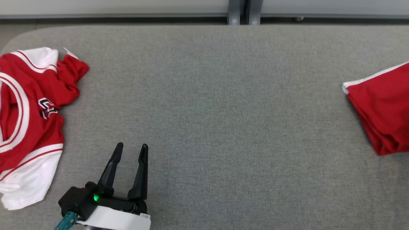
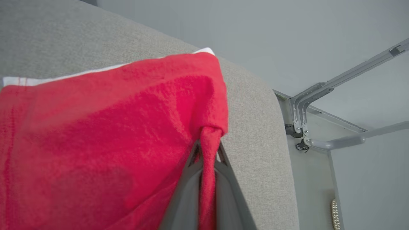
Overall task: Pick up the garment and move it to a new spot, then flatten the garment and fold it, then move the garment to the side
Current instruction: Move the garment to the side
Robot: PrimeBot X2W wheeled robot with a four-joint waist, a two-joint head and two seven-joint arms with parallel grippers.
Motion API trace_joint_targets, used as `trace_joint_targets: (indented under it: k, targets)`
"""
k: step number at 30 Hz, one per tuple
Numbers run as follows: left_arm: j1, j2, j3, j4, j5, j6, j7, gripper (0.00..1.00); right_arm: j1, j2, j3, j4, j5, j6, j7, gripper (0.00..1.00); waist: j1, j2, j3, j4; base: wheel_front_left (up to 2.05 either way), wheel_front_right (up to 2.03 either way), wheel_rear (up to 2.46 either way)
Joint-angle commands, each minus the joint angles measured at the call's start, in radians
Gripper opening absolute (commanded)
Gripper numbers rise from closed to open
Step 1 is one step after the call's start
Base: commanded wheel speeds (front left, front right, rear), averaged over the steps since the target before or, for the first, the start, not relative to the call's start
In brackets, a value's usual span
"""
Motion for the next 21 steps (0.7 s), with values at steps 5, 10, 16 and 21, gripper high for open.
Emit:
trace_joint_targets:
  k: [5, 10, 16, 21]
  targets:
    - [-0.029, 0.012, 0.004, 0.008, 0.001, -0.002, 0.000, 1.00, -0.019, -0.064, -0.076, 0.018, -0.114, 0.000, 0.089, 0.00, 0.0000, 0.0000, 0.057, -0.006, 0.00, 0.00, 0.00]
    - [-0.027, 0.014, 0.012, 0.006, 0.001, -0.002, 0.000, 1.00, -0.005, -0.065, -0.142, 0.019, -0.172, 0.000, 0.114, 0.00, 0.0000, 0.0000, 0.059, -0.005, 0.00, 0.00, 0.00]
    - [-0.025, 0.016, 0.015, 0.007, 0.008, -0.002, 0.000, 1.00, 0.008, -0.011, -0.232, -0.005, -0.235, -0.001, 0.068, 0.00, 0.0000, 0.0000, 0.053, -0.017, 0.00, 0.00, 0.00]
    - [-0.020, 0.018, 0.014, 0.008, 0.008, -0.002, 0.000, 1.00, 0.004, 0.041, -0.294, -0.014, -0.304, 0.000, 0.044, 0.37, 0.0000, 0.0000, 0.045, -0.025, 0.00, 0.00, 0.00]
